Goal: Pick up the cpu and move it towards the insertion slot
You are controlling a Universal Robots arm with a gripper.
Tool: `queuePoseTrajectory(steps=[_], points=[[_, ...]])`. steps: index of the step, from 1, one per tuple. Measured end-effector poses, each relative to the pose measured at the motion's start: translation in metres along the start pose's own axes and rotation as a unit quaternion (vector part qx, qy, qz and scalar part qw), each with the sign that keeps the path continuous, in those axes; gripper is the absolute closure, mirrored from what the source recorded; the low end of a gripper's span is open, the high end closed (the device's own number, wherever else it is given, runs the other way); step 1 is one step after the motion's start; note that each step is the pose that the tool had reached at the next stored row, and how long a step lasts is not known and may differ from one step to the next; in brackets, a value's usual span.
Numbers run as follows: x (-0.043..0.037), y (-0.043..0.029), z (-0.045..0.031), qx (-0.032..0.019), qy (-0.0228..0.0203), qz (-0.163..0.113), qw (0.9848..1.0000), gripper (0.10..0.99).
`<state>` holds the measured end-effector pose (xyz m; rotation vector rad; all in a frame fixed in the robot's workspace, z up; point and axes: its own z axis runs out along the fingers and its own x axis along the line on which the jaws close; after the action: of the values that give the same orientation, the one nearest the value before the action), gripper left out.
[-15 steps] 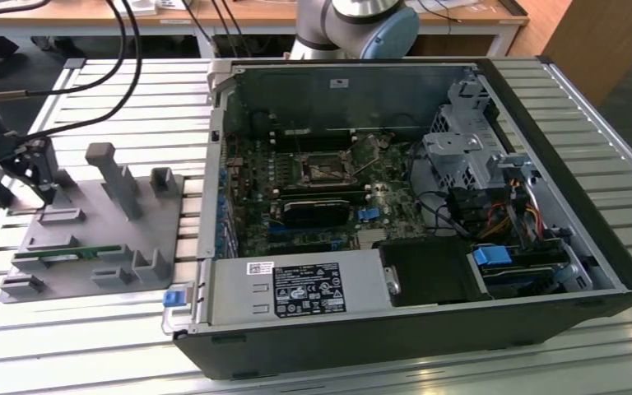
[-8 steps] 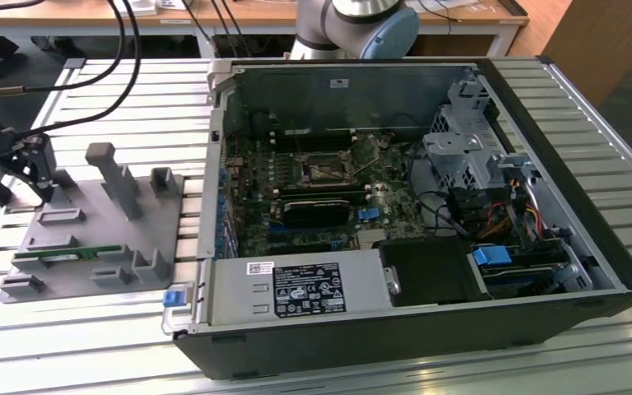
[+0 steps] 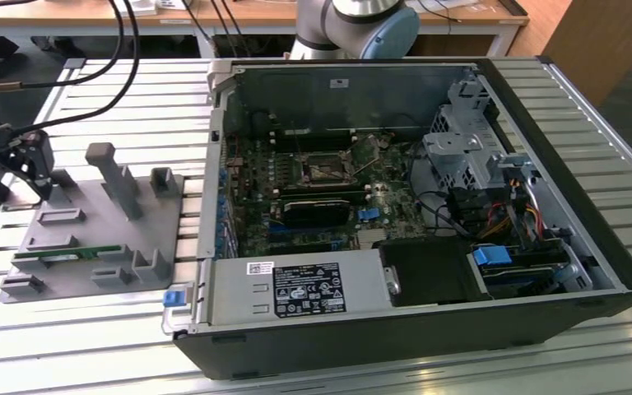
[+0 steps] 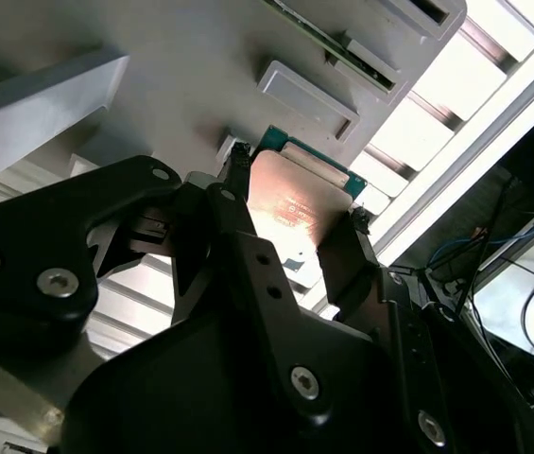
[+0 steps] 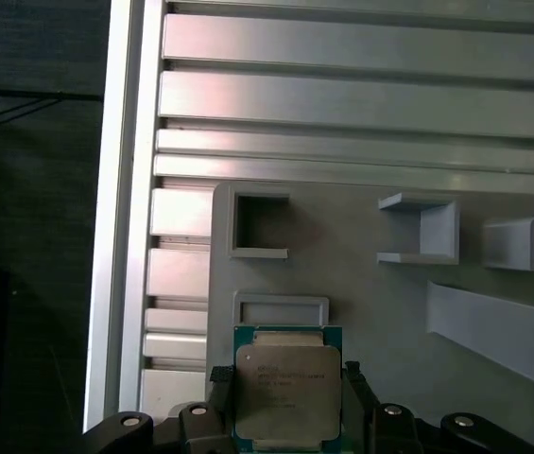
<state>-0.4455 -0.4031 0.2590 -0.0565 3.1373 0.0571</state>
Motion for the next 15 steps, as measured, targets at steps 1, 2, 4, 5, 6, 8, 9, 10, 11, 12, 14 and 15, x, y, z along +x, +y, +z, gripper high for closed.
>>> queuePoseTrajectory(steps=[1, 2, 4, 5, 6, 8, 9, 10, 11, 12, 14, 15], points=[[0.0, 0.0, -0.0005, 0.0, 0.0, 0.0, 1.0, 0.549], [0.0, 0.0001, -0.001, 0.0, 0.0, 0.0, 1.0, 0.549], [0.0, 0.0001, -0.002, 0.0, 0.0, 0.0, 1.0, 0.549], [0.0, 0.0001, -0.0024, 0.0, 0.0, 0.0, 1.0, 0.549], [0.0, 0.0001, -0.0029, 0.0, 0.0, 0.0, 1.0, 0.549], [0.0, 0.0002, -0.0038, 0.0, 0.0, 0.0, 1.0, 0.549], [0.0, 0.0002, -0.0042, 0.0, 0.0, 0.0, 1.0, 0.549], [0.0, 0.0002, -0.0046, 0.0, 0.0, 0.0, 1.0, 0.549], [0.0, 0.0002, -0.0051, 0.0, 0.0001, 0.0, 1.0, 0.549], [0.0, 0.0002, -0.0055, 0.0, 0.0, 0.0, 1.0, 0.549], [0.0, 0.0003, -0.0064, 0.0, 0.0, 0.0, 1.0, 0.549], [0.0, 0.0003, -0.0069, 0.0, 0.0, 0.0, 1.0, 0.549]])
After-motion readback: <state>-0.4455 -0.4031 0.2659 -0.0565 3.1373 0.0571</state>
